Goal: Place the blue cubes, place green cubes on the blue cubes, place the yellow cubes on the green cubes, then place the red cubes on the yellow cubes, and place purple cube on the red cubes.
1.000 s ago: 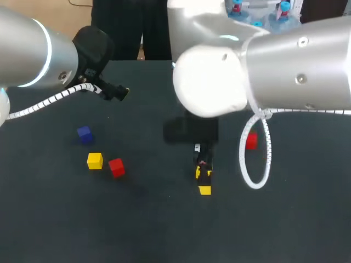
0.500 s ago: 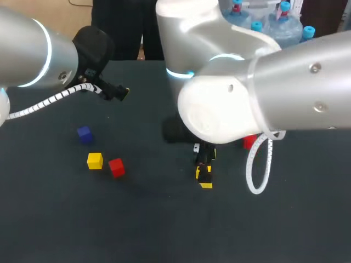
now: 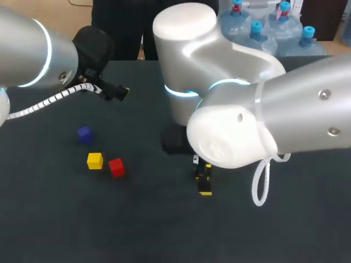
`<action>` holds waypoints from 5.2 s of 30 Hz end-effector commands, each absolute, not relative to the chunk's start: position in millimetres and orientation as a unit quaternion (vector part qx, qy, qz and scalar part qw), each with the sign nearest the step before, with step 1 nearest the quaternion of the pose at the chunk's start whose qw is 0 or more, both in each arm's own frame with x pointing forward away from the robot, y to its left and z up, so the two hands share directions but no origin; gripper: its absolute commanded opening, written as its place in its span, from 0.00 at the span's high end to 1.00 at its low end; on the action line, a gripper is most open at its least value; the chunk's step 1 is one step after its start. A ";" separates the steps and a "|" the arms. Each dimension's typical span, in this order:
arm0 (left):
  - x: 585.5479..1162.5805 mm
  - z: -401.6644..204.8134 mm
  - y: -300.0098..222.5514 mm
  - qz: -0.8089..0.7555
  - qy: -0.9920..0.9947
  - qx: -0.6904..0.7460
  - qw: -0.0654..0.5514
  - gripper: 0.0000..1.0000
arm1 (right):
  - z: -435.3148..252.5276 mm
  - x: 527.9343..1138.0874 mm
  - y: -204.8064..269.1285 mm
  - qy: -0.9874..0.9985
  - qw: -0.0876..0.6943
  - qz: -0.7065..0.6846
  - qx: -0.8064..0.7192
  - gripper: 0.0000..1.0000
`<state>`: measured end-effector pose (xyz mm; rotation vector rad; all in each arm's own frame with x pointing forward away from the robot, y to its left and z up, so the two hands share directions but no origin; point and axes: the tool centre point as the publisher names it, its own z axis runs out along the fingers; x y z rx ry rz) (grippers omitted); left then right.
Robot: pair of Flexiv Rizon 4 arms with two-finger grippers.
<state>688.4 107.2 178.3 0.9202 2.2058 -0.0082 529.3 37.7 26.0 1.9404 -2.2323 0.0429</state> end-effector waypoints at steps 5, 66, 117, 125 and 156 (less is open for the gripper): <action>688.3 178.3 107.9 -0.004 0.858 0.359 0.367 0.00 | 20.6 534.5 38.3 -0.752 0.097 0.033 0.651 0.00; 688.3 178.3 107.9 -0.004 0.858 0.359 0.367 0.00 | -4.3 552.7 37.9 -0.771 0.088 0.053 0.628 0.59; 688.3 178.3 107.9 -0.004 0.858 0.359 0.367 0.00 | 75.5 599.2 -8.8 -0.761 -0.007 0.055 0.646 1.00; 688.3 178.3 107.9 -0.004 0.858 0.359 0.367 0.00 | 83.5 624.3 -14.7 -0.760 -0.016 0.052 0.648 1.00; 688.3 178.3 107.9 -0.004 0.858 0.359 0.367 0.00 | 81.2 638.7 -46.8 -0.757 -0.010 0.083 0.648 1.00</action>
